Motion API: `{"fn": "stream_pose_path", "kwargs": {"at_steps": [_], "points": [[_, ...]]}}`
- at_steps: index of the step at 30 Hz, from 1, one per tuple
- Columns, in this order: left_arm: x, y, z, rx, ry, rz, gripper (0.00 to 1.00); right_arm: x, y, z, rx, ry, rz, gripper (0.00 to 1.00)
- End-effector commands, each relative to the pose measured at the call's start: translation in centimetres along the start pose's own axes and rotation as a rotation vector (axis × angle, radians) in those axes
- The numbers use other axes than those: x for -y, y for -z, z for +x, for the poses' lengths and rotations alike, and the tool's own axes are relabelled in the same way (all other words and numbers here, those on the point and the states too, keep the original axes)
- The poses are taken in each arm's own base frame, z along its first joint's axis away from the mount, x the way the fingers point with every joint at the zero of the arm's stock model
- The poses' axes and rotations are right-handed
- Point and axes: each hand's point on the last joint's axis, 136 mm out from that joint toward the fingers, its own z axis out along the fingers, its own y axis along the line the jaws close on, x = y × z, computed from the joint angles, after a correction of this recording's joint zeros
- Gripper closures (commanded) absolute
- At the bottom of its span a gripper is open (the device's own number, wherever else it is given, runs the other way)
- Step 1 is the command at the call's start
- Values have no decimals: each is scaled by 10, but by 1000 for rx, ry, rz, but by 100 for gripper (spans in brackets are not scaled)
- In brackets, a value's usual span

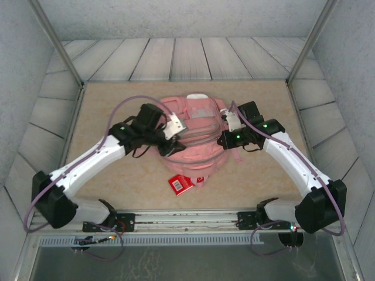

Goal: Pack the student bag

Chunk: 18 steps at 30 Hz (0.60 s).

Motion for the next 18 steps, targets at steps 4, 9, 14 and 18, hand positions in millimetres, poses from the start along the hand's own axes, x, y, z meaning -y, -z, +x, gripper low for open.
{"fn": "stream_pose_path", "kwargs": {"at_steps": [4, 9, 14, 18], "points": [[0, -39, -31, -22, -43, 28, 50, -19, 13, -16, 65, 51, -66, 100], [5, -61, -36, -54, -55, 70, 53, -21, 14, -14, 69, 54, -72, 100], [3, -73, -29, -80, -42, 50, 55, -22, 14, -15, 73, 56, -78, 100], [-14, -82, -19, -122, -14, -64, 60, -25, 14, -15, 76, 66, -95, 100]]}}
